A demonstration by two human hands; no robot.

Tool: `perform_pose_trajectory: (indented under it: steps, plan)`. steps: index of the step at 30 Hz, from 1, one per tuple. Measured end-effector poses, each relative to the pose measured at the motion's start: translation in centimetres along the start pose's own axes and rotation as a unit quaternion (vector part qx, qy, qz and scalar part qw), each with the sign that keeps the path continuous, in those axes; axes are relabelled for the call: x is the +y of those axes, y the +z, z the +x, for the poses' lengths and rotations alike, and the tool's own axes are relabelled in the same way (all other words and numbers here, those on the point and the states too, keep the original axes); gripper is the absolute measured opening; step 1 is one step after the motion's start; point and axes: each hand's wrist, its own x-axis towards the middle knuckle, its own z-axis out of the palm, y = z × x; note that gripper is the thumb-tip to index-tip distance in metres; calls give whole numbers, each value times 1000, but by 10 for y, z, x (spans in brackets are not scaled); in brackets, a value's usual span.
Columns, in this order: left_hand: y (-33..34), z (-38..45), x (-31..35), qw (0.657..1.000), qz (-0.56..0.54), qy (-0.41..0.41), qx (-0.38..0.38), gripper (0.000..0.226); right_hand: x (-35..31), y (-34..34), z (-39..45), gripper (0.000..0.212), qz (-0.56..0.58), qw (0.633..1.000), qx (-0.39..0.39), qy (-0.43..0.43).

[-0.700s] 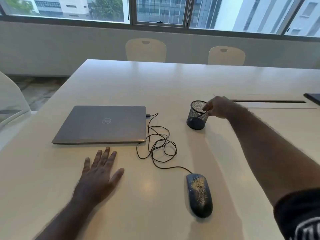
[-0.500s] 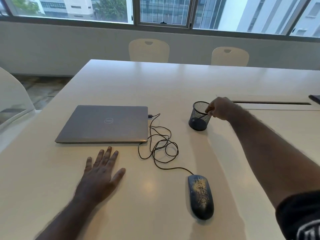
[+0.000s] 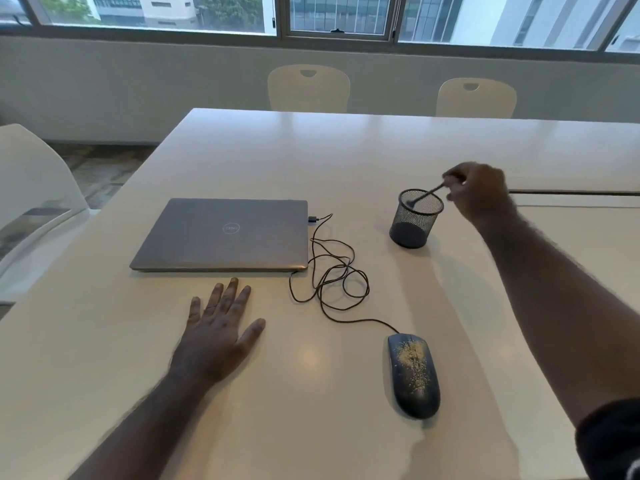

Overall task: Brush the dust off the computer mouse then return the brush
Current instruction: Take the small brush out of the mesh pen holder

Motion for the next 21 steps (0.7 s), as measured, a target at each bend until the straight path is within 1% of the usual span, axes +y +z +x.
perform_pose_trajectory:
  steps: [2, 3, 5, 7, 10, 12, 17, 19, 21]
  plan:
    - [0, 0, -1, 1000, -4, 2, 0, 88, -2, -12, -6, 19, 82, 995, 42, 43]
    - [0, -1, -1, 1000, -4, 4, -1, 88, -3, -19, -11, 20, 134, 987, 60, 72]
    - [0, 0, -1, 1000, -8, 9, 2, 88, -6, -36, -27, 19, 250, 956, 82, 132]
    - [0, 0, -1, 1000, -14, 10, 6, 88, -10, -53, -53, 13, 371, 907, 76, 186]
    - [0, 0, -2, 1000, -17, 15, 7, 86, -12, -70, -103, 16, 519, 821, 47, 234]
    - [0, 0, -3, 1000, -22, 19, 10, 85, -12, -76, -139, 17, 570, 777, 28, 264]
    - [1, 1, -4, 999, -33, 24, 15, 84, -12, -74, -222, 11, 645, 683, -1, 343]
    - [0, 0, -4, 998, -49, 22, 24, 84, -10, -70, -249, 15, 646, 663, -16, 378]
    - [-3, -2, -1, 996, -73, 22, 52, 85, -7, -67, -271, 20, 633, 657, -33, 408]
